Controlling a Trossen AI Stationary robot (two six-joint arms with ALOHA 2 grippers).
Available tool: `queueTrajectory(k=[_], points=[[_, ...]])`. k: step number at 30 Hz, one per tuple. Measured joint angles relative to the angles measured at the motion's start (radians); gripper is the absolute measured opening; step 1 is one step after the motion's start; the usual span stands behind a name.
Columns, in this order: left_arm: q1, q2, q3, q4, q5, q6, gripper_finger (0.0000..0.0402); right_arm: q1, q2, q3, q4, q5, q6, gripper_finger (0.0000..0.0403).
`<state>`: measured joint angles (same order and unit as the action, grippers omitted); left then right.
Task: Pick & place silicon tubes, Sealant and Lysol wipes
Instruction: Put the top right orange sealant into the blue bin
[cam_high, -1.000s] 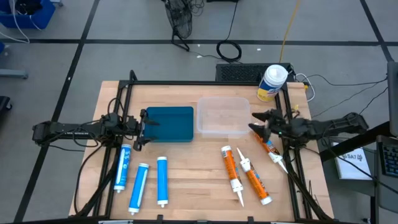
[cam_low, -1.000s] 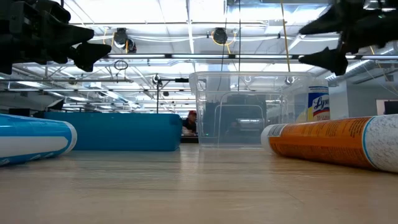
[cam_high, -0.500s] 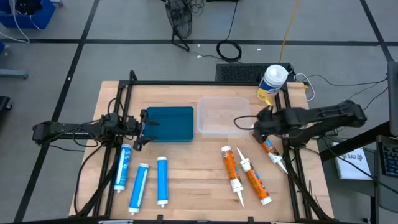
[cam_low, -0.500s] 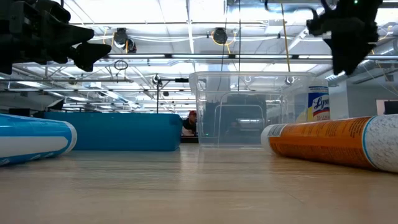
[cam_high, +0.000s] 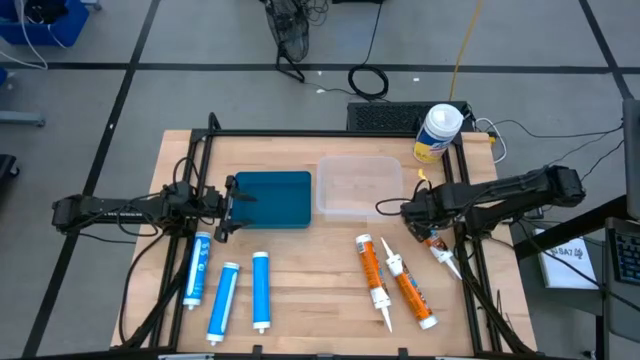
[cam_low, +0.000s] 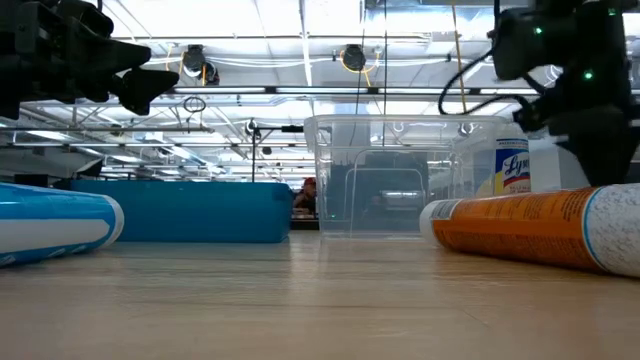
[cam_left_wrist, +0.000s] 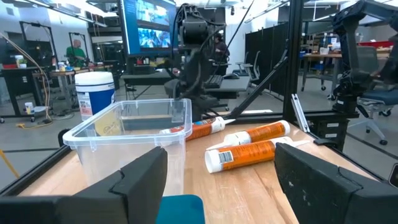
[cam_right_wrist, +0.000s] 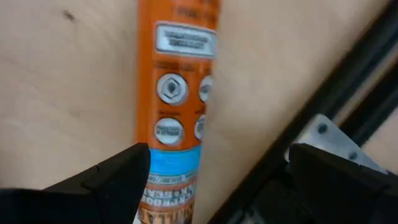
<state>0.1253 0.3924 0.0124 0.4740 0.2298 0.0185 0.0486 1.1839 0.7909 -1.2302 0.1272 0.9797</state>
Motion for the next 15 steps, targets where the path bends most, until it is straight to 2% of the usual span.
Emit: queueTrajectory(k=[4,15], points=[[0.0,0.0,0.0,0.0,-0.001,0.0,0.0294,-0.002,-0.001,-0.024,0.127,-0.029,-0.03,0.0348],[0.0,0.0,0.0,-0.001,0.0,0.0,0.0294,-0.002,-0.002,-0.144,0.184,-0.034,0.118,0.0341]])
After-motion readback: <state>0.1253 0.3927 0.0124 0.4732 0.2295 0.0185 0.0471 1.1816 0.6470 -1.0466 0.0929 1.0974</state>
